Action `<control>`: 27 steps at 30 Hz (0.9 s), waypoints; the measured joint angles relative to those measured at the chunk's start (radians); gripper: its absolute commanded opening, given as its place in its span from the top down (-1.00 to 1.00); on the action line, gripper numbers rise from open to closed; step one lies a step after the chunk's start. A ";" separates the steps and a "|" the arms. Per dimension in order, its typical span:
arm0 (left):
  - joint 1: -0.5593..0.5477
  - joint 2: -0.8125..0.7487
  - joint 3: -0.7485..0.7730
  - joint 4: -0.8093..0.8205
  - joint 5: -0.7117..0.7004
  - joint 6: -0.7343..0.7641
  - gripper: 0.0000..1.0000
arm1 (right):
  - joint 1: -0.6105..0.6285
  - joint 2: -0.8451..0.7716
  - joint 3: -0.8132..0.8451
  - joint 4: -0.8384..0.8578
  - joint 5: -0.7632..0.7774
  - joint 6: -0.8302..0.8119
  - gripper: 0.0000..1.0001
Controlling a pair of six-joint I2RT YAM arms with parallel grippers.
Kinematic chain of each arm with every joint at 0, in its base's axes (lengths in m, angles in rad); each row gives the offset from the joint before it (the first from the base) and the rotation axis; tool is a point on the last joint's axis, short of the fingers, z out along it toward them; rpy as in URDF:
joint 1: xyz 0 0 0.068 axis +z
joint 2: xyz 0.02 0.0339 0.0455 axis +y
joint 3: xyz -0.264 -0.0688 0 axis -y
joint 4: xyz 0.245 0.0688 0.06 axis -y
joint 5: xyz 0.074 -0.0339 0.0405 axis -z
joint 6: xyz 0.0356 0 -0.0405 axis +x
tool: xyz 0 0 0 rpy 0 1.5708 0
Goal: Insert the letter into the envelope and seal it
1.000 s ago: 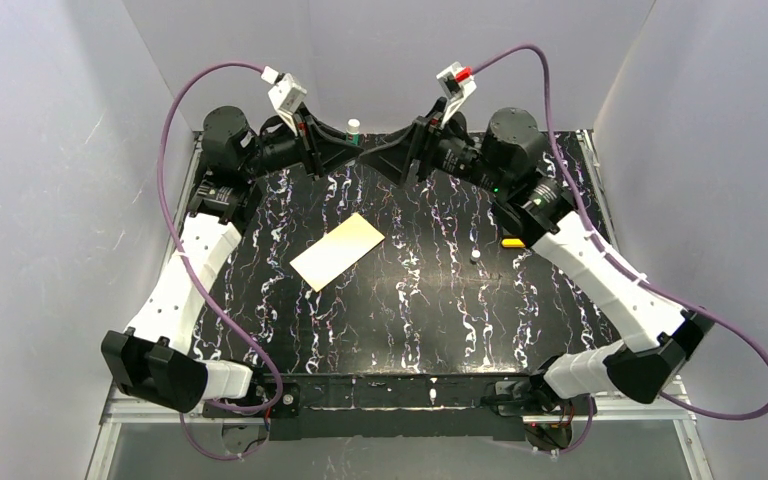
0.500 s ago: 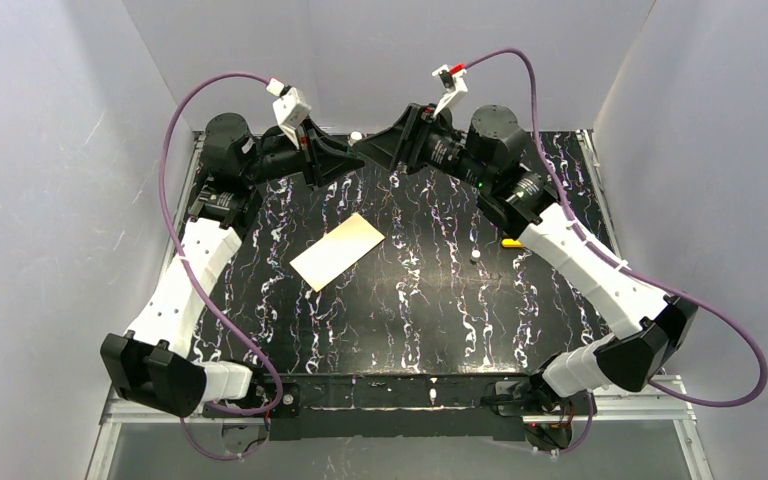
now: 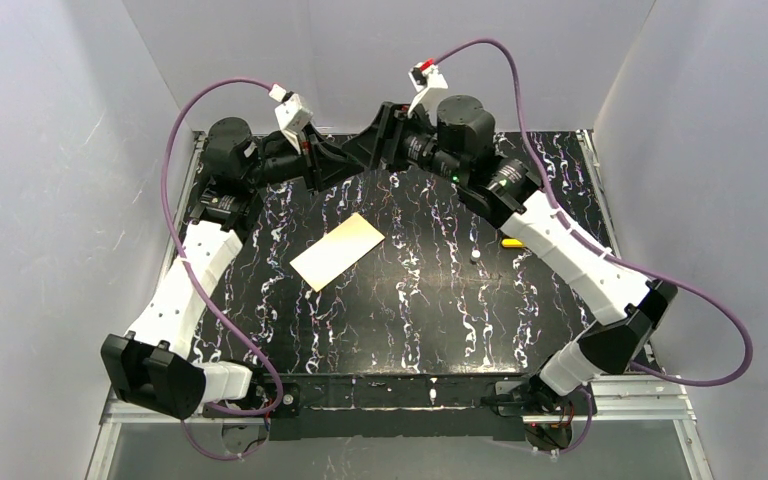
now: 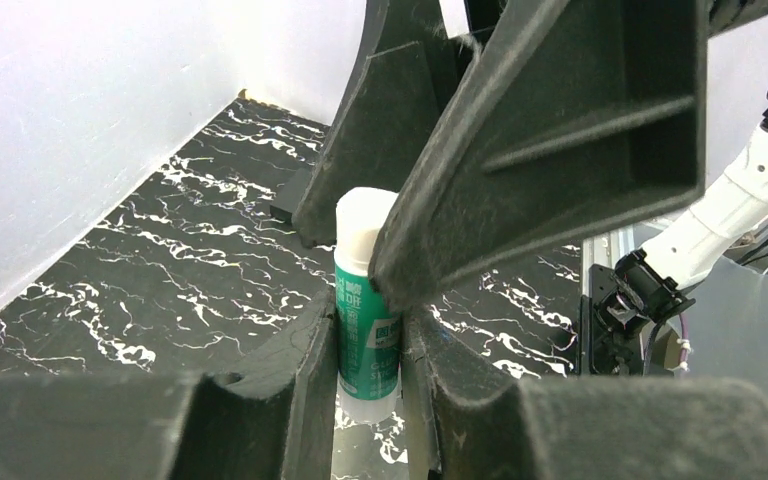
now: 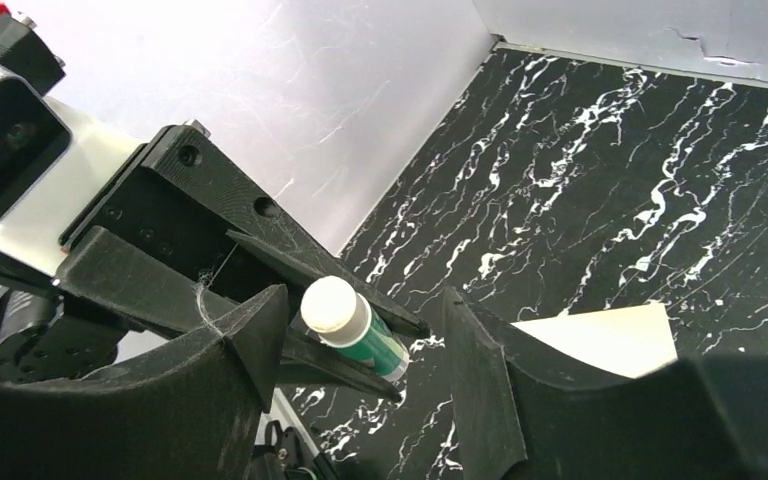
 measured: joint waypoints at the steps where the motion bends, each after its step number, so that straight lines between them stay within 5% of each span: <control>1: 0.000 0.000 -0.002 -0.004 -0.001 0.000 1.00 | 0.010 0.008 0.013 -0.011 0.015 -0.011 -0.27; 6: 0.000 0.000 -0.006 -0.013 -0.005 0.000 0.97 | 0.054 0.053 0.072 -0.076 0.100 -0.061 0.01; 9: 0.001 0.000 -0.014 -0.016 -0.012 0.000 0.89 | 0.070 0.079 0.111 -0.113 0.139 -0.085 0.41; 13: 0.001 0.000 -0.026 -0.035 -0.030 -0.012 0.51 | 0.076 0.086 0.117 -0.132 0.167 -0.104 0.84; 15: 0.001 0.000 -0.031 -0.034 -0.040 -0.027 0.29 | 0.076 0.086 0.113 -0.134 0.172 -0.096 0.89; 18: 0.000 -0.001 -0.039 -0.035 -0.064 -0.064 0.25 | 0.077 0.071 0.063 -0.088 0.183 -0.054 0.90; 22: 0.000 -0.006 -0.065 -0.031 -0.077 -0.125 0.48 | 0.076 0.056 0.017 -0.052 0.179 0.001 0.90; 27: 0.001 -0.017 -0.084 -0.011 -0.074 -0.163 0.41 | 0.066 0.046 -0.015 -0.014 0.167 0.069 0.89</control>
